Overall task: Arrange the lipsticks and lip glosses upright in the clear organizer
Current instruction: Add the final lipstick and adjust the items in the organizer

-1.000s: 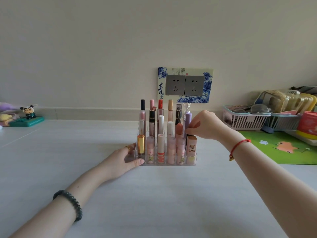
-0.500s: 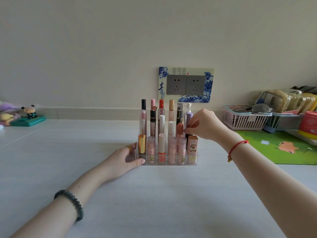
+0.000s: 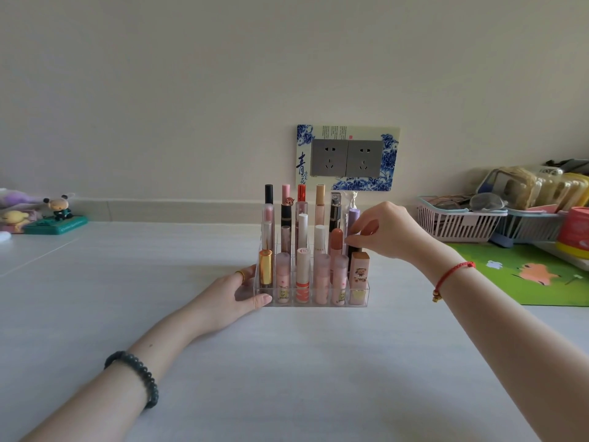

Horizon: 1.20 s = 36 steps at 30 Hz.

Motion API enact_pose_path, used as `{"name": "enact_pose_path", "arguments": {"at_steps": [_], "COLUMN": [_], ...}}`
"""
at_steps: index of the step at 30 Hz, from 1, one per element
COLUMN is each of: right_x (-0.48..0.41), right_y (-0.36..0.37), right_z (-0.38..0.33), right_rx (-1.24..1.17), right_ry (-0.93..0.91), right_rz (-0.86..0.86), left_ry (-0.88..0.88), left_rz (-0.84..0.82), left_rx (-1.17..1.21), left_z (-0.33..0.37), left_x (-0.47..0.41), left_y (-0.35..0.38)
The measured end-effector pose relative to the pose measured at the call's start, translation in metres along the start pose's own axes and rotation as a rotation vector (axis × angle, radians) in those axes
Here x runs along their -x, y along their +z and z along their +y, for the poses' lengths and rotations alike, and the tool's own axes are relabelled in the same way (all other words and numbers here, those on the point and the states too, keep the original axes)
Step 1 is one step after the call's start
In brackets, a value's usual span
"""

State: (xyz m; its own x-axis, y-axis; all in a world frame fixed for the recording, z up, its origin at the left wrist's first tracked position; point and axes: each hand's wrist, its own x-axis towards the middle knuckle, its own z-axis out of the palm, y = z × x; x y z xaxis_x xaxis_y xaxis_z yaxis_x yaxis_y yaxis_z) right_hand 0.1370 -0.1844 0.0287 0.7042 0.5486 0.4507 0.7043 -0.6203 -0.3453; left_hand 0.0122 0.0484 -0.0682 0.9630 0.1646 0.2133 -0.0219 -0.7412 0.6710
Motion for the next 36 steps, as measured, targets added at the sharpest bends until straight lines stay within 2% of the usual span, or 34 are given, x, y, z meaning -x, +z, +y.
{"name": "enact_pose_path", "arguments": {"at_steps": [6,13,21,36], "right_x": [0.009,0.022,0.015,0.010], "right_y": [-0.011,0.010,0.041,0.050], "right_z": [-0.016,-0.048,-0.043,-0.043], "right_rx": [-0.072,-0.069,-0.004,-0.043], "right_ry": [-0.101,-0.252,-0.165,-0.111], "right_rz": [0.135,0.024,0.037,0.079], "left_ry": [-0.011,-0.034,-0.016,-0.005], "left_rz": [0.006,0.005,-0.006,-0.015], "left_rx": [0.037,0.038,0.045,0.011], "left_z": [-0.001,-0.002,-0.003,-0.005], "left_x": [0.000,0.000,0.000,-0.002], "left_y": [0.001,0.001,0.001,0.001]}}
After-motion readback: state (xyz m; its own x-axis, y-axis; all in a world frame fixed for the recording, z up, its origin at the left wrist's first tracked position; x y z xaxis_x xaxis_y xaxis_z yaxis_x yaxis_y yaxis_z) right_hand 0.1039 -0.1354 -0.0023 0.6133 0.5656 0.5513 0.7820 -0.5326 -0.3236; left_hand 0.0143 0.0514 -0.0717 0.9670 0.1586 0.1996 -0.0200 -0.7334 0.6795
